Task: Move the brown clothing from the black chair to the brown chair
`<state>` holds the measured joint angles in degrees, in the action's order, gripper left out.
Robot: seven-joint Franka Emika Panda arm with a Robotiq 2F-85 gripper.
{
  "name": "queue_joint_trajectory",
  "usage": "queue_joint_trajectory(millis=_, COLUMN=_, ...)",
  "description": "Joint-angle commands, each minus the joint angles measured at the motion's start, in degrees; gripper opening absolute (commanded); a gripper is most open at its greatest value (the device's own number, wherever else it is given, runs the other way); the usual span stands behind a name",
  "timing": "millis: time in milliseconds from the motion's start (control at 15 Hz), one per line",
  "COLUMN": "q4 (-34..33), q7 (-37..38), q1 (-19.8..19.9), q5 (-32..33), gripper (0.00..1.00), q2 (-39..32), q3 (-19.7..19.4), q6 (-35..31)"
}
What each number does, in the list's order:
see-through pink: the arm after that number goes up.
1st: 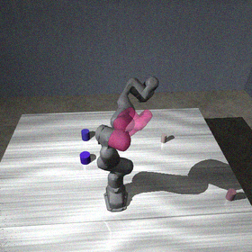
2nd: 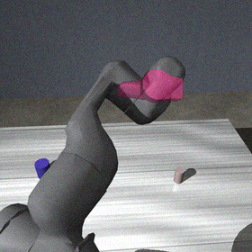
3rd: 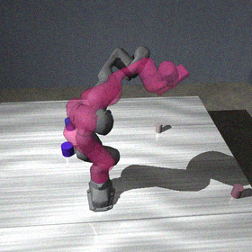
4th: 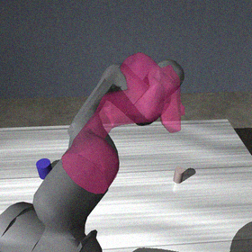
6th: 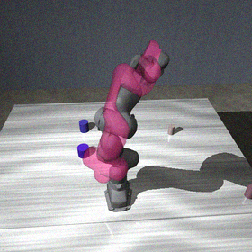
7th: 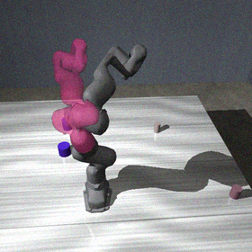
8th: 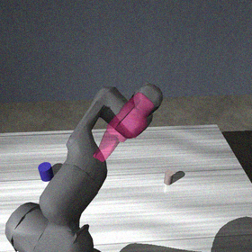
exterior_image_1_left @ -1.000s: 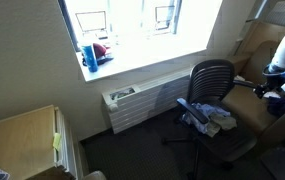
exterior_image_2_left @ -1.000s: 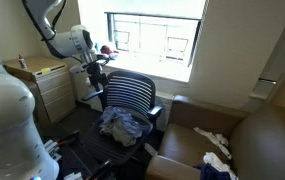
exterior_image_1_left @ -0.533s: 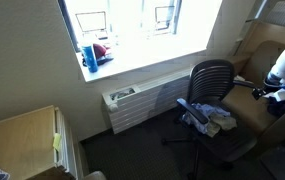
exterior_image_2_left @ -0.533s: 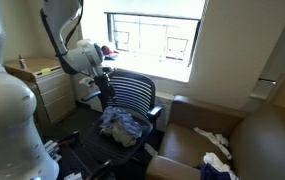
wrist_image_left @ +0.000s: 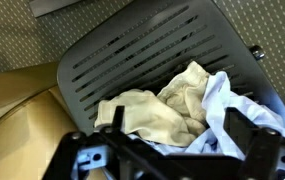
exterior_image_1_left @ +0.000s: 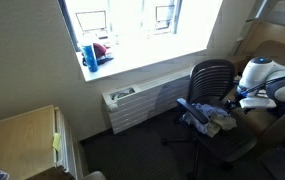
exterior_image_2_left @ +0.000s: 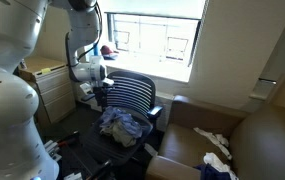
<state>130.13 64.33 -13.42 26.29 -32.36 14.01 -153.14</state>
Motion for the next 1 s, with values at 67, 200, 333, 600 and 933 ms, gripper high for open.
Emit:
queue_joint_trajectory(millis=67, q4=1.1, q7=-3.0, q1=-5.9, q5=-4.4, gripper=1.0, q2=1.7, q3=-5.5, q6=-0.9)
queue_joint_trajectory(millis=200, q4=2.2, q7=8.7, q1=-12.6, q5=-0.3, gripper=1.0, q2=2.9, q3=-13.3, q6=-7.0)
queue_joint_trajectory(millis=333, q4=-1.9, q7=14.6, q1=-18.8, q5=2.3, gripper=1.0, q2=-3.6, q3=-20.3, q6=-11.5)
queue_joint_trajectory(millis=600, q4=-10.7, q7=10.4, q1=-18.0, q5=-5.5, gripper=1.0, q2=-17.1, q3=-21.3, q6=-17.3)
queue_joint_trajectory(millis=933, q4=-13.9, q7=-3.6, q1=-10.7, q5=-17.2, gripper=1.0, q2=-22.7, q3=-13.8, q6=-16.2)
